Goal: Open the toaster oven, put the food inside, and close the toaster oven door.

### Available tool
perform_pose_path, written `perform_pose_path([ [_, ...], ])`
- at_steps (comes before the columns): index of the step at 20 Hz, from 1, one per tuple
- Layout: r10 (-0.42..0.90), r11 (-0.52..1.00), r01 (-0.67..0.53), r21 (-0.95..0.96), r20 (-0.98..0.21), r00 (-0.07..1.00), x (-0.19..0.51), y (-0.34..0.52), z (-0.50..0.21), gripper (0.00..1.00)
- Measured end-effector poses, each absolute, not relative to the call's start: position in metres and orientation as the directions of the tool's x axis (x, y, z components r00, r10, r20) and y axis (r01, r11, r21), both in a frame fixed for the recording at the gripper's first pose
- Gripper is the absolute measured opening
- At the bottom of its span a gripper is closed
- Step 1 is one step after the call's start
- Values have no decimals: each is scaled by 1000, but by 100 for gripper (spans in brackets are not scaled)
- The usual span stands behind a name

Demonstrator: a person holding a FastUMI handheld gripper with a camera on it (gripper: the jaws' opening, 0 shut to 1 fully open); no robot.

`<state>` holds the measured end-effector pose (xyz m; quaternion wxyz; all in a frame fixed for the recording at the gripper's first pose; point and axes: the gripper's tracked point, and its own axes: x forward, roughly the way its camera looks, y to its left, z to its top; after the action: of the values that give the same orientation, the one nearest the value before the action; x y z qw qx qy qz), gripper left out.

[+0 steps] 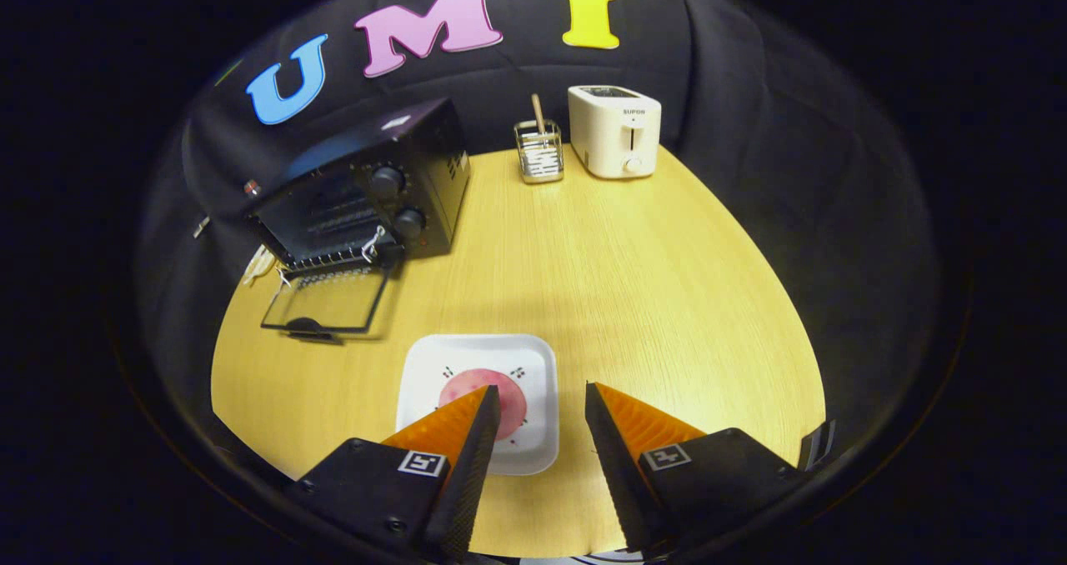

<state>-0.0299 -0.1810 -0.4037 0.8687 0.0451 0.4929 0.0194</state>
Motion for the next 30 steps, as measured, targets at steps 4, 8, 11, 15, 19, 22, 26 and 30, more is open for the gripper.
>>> perform_pose_path([
  [4, 84, 996, -19, 85, -901, 425, -32, -186, -444, 70],
  [8, 79, 997, -38, 69, -923, 377, -31, -182, -466, 71],
  [11, 79, 997, -27, 74, -928, 363, -27, -181, -472, 71],
  [15, 75, 997, 8, 83, -940, 333, -29, -185, -475, 39],
  [19, 93, 994, 31, 106, -951, 293, -28, -181, -475, 28],
  [22, 92, 996, -5, 94, -961, 262, -29, -180, -478, 17],
  [26, 140, 990, -7, 142, -961, 238, -29, -180, -478, 5],
  [30, 210, 974, 34, 224, -949, 235, -28, -178, -479, 5],
])
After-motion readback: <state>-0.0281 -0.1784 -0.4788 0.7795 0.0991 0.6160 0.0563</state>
